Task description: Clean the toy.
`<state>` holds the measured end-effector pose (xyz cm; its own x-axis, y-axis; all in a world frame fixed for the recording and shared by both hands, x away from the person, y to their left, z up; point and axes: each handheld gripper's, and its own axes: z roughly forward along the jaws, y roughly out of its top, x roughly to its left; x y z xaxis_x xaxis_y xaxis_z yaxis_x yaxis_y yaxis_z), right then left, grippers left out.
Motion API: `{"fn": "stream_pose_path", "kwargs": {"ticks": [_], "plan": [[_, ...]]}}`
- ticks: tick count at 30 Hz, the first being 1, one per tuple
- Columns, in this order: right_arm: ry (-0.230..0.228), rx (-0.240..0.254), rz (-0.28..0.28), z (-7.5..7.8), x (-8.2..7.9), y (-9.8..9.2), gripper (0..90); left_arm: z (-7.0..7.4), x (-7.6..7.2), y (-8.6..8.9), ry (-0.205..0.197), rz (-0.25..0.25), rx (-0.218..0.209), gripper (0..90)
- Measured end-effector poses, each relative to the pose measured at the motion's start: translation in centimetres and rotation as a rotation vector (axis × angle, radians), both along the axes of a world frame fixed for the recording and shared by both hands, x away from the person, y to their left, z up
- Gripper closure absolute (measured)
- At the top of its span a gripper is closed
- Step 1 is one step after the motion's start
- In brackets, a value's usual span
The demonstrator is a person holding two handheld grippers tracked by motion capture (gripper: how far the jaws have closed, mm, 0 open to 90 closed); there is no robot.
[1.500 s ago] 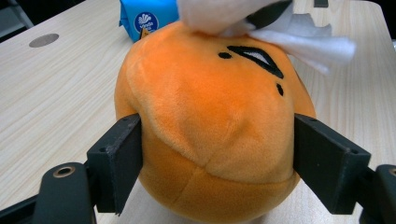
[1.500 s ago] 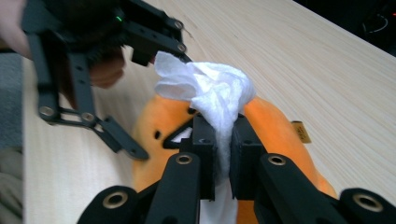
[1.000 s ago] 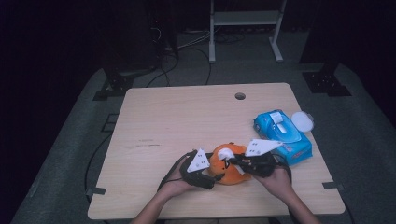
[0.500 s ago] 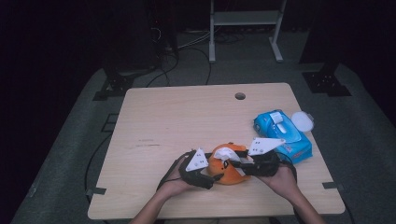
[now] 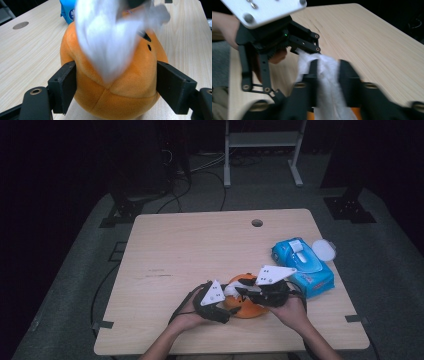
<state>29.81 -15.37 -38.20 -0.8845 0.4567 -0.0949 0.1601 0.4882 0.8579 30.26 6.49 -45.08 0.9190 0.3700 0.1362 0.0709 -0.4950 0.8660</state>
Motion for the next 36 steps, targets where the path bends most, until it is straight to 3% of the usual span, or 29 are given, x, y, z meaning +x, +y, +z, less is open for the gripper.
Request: {"fn": "stream_pose_path", "kwargs": {"ticks": [1, 3, 8, 11, 15, 16, 18, 21, 24, 27, 30, 36], "plan": [[-0.01, -0.011, -0.012, -0.2, 0.0, 0.2, 81.7, 0.0, 0.0, 0.0, 0.003, 0.001, 0.001, 22.6], [0.006, -0.019, -0.009, -0.6, 0.1, 0.1, 84.6, -0.1, 0.1, 0.1, 0.009, 0.003, -0.002, 22.6], [-0.007, -0.053, -0.032, -0.8, -0.1, -0.9, 85.8, -0.2, 0.2, 0.3, 0.021, 0.01, -0.007, 22.5], [0.03, -0.065, -0.068, -1.4, 0.3, -3.0, 85.9, -0.2, 0.2, 0.4, 0.025, 0.009, -0.011, 22.5], [0.047, -0.058, -0.066, -1.5, 0.3, -3.3, 84.5, -0.2, 0.2, 0.1, 0.02, 0.01, -0.009, 22.4], [0.065, -0.048, -0.05, -1.4, 0.4, -2.8, 74.6, -0.2, 0.2, 0.2, 0.019, 0.007, -0.007, 22.4], [0.067, -0.055, -0.044, -1.4, 0.4, -2.1, 66.0, -0.1, 0.1, 0.1, 0.012, -0.002, 0.0, 22.6], [0.061, -0.057, -0.039, -1.4, 0.4, -0.9, 61.9, -0.1, 0.0, 0.0, 0.002, -0.012, 0.006, 23.4], [0.081, -0.024, -0.049, -1.7, 0.7, -0.2, 61.9, -0.1, -0.1, 0.0, -0.002, -0.019, 0.016, 23.9], [0.072, -0.025, -0.076, -2.3, 0.9, 0.3, 66.5, -0.3, 0.0, 0.1, 0.011, -0.015, 0.014, 23.9], [0.043, -0.041, -0.081, -2.5, 0.7, 0.4, 81.2, -0.3, 0.0, 0.0, 0.012, -0.015, 0.017, 23.2], [0.021, -0.106, -0.085, -1.8, 0.4, -1.1, 84.0, -0.3, 0.2, 0.2, 0.029, -0.001, -0.003, 21.8]]}}
